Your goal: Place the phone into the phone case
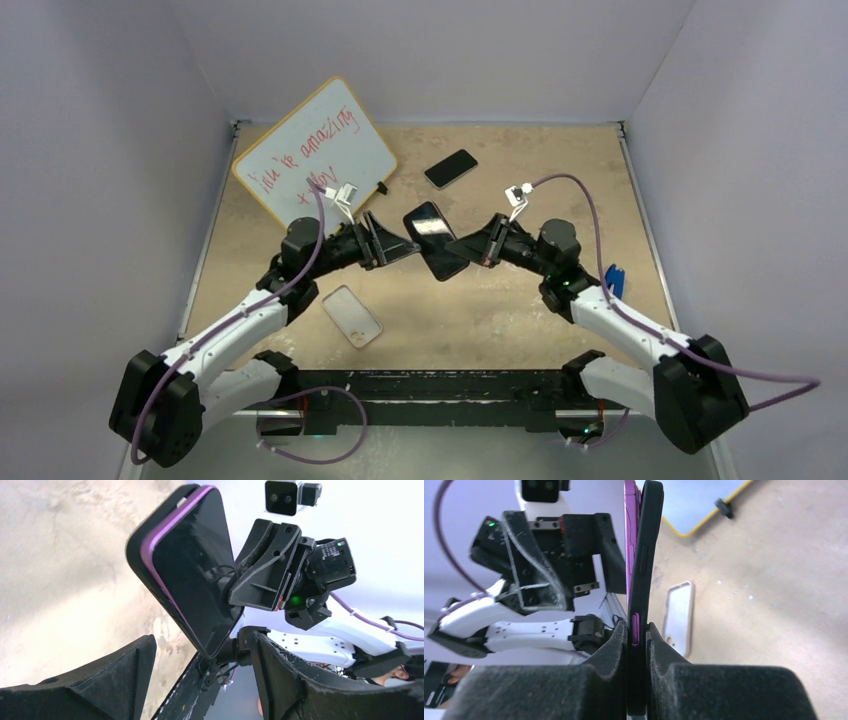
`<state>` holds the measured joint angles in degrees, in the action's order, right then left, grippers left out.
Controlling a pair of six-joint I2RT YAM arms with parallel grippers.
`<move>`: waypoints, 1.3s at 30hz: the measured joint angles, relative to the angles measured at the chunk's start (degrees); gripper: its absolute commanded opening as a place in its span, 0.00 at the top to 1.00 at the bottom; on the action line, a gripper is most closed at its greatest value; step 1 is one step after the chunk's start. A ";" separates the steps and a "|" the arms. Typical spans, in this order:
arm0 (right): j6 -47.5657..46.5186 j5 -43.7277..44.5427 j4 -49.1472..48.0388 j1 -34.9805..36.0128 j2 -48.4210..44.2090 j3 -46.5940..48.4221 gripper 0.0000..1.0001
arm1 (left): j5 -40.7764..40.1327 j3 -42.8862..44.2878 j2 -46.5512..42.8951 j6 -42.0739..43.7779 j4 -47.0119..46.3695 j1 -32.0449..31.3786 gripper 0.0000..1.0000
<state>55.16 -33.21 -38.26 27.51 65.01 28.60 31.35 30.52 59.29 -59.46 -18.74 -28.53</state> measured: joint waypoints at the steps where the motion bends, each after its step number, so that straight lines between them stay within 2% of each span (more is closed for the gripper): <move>1: 0.22 -0.37 0.02 -0.02 -1.60 0.00 1.00 | 0.15 0.00 -0.48 -0.15 -0.92 0.00 0.28; 9: 3.06 -3.30 -1.95 0.04 -10.51 -0.04 1.00 | 2.01 0.09 -2.91 -2.12 -11.19 0.00 0.29; 13: 4.39 -5.40 -3.34 0.13 -10.64 -0.87 1.00 | 2.93 0.09 -2.82 -4.83 -18.14 0.00 0.31; 19: 5.79 -7.69 -8.44 -0.02 -10.54 -1.27 1.00 | 3.28 -0.17 -1.73 -8.76 -25.31 0.00 0.45; 27: 7.56 -9.35 -13.79 -0.02 -9.53 -2.91 1.00 | 3.15 -1.31 -0.70 -11.69 -30.18 0.00 0.46; 30: 8.46 -9.97 -15.52 -0.02 -8.74 -3.19 1.00 | 2.97 -1.31 -0.28 -11.98 -31.06 0.00 0.59; 36: 9.79 -10.47 -18.99 -0.02 -7.96 -3.82 1.00 | 2.67 -1.40 0.48 -12.55 -31.50 0.13 0.96; 37: 9.79 -10.49 -19.12 -0.02 -7.87 -3.87 0.99 | 2.69 -1.42 0.48 -12.79 -31.71 0.11 1.00; 39: 9.68 -10.56 -19.45 -0.02 -7.54 -3.87 0.90 | 2.73 -1.62 0.48 -12.92 -31.98 0.13 1.00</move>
<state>64.84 -43.77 -57.71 27.49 57.47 24.73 34.09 28.91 59.77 -72.38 -50.72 -28.40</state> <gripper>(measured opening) 0.109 0.105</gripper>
